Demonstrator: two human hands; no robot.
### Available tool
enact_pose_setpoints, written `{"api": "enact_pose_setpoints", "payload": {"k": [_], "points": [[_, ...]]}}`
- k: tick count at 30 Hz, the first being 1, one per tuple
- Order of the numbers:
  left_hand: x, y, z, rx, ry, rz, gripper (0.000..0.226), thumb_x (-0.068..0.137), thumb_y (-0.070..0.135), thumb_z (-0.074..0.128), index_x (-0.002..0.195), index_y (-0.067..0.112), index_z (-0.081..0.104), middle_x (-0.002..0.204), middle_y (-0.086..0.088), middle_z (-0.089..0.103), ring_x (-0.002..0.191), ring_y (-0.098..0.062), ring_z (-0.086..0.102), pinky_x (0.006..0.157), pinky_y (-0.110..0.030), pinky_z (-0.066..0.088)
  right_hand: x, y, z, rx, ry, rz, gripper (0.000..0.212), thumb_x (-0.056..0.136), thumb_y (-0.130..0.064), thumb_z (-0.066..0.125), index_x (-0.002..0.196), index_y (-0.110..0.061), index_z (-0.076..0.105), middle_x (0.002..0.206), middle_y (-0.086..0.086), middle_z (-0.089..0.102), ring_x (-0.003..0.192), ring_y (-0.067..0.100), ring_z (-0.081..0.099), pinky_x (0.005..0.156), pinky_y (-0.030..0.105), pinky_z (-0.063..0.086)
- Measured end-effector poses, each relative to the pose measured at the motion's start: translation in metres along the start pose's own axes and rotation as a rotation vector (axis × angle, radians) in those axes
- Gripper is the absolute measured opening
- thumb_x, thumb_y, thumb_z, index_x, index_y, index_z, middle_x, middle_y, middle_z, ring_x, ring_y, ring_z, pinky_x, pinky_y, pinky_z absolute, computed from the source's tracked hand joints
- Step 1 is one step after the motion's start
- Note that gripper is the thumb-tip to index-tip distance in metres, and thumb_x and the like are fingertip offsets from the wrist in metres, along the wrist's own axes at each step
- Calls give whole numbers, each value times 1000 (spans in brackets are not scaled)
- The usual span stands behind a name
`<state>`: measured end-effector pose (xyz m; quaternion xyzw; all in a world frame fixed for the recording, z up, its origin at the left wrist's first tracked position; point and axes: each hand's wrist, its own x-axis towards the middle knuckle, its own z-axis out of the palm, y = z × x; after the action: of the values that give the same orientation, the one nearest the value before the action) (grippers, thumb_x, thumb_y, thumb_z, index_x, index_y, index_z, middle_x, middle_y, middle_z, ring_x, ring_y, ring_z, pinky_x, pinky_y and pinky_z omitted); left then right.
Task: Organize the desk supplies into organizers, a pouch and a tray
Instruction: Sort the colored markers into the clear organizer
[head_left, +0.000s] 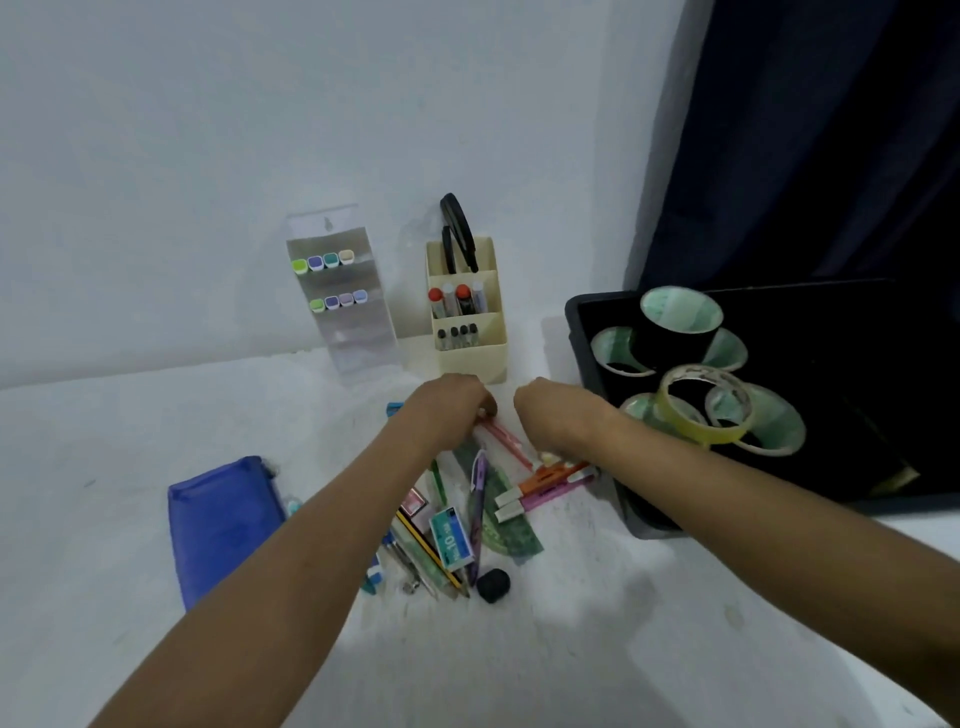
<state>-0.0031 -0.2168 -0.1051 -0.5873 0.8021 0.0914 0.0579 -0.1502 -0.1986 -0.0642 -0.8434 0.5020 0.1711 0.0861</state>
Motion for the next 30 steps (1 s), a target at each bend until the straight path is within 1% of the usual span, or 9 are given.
{"api": "enact_pose_setpoints", "payload": {"k": [3, 6, 7, 12, 16, 19, 23, 27, 30], "points": [[-4, -6, 0, 18, 25, -25, 33, 83, 4, 62, 112, 19, 67, 113, -8, 60, 101, -27, 57, 84, -37, 50, 1, -5, 0, 29, -84, 52, 28, 93, 0, 41, 118, 0, 54, 117, 17, 56, 103, 30, 60, 77, 33, 46], [-11, -12, -2, 30, 43, -67, 23, 81, 5, 63, 102, 13, 64, 106, -8, 60, 96, -27, 57, 76, -35, 49, 4, -5, -2, 126, -91, 105, 9, 89, 1, 49, 92, -6, 53, 82, 7, 48, 66, 22, 53, 52, 27, 41], [-15, -12, -3, 49, 36, -76, 20, 81, 5, 63, 99, 12, 63, 103, -9, 60, 94, -27, 57, 73, -35, 49, 4, -5, -2, 157, -65, 123, 8, 87, 1, 51, 86, -7, 49, 78, 5, 45, 63, 21, 50, 47, 26, 38], [-48, -33, -22, 97, -7, -197, 35, 85, 3, 58, 116, 20, 60, 109, -8, 60, 95, -24, 60, 73, -32, 49, 10, -13, -17, 294, 35, 96, 12, 88, -8, 56, 97, -9, 48, 87, 6, 50, 69, 19, 53, 48, 23, 39], [-74, -51, -34, -44, -20, -320, 12, 84, 15, 58, 96, 11, 59, 84, -3, 57, 73, -17, 57, 62, -29, 46, 10, -5, -24, 513, -9, 117, 11, 86, -12, 60, 94, -5, 55, 81, 8, 60, 61, 19, 63, 54, 26, 55], [-90, -48, -34, -447, 132, -384, 18, 90, 22, 49, 76, 11, 49, 74, -6, 57, 60, -19, 51, 55, -28, 40, 2, 1, -17, 705, -50, 74, 27, 86, -16, 64, 109, -1, 64, 87, 12, 69, 69, 21, 68, 58, 26, 58], [-107, -52, -39, -834, 365, -435, 39, 97, 45, 37, 92, 13, 56, 70, 1, 54, 64, -19, 48, 58, -31, 35, 0, -14, -32, 869, 98, -72, 28, 89, -21, 63, 113, -6, 64, 84, 8, 68, 66, 12, 65, 52, 20, 53], [-106, -69, -40, -839, 574, -392, 33, 98, 48, 38, 100, 24, 61, 64, 9, 52, 60, -14, 51, 61, -31, 41, 9, -34, -50, 896, 316, -176, 18, 90, -23, 63, 102, -10, 67, 76, 4, 65, 59, 7, 58, 48, 18, 49], [-102, -84, -42, -679, 711, -418, 28, 97, 38, 48, 100, 17, 67, 81, 0, 52, 82, -26, 57, 72, -36, 43, 20, -48, -59, 843, 461, -260, 18, 88, -23, 64, 92, -7, 71, 77, 9, 67, 64, 12, 56, 56, 20, 47]]}}
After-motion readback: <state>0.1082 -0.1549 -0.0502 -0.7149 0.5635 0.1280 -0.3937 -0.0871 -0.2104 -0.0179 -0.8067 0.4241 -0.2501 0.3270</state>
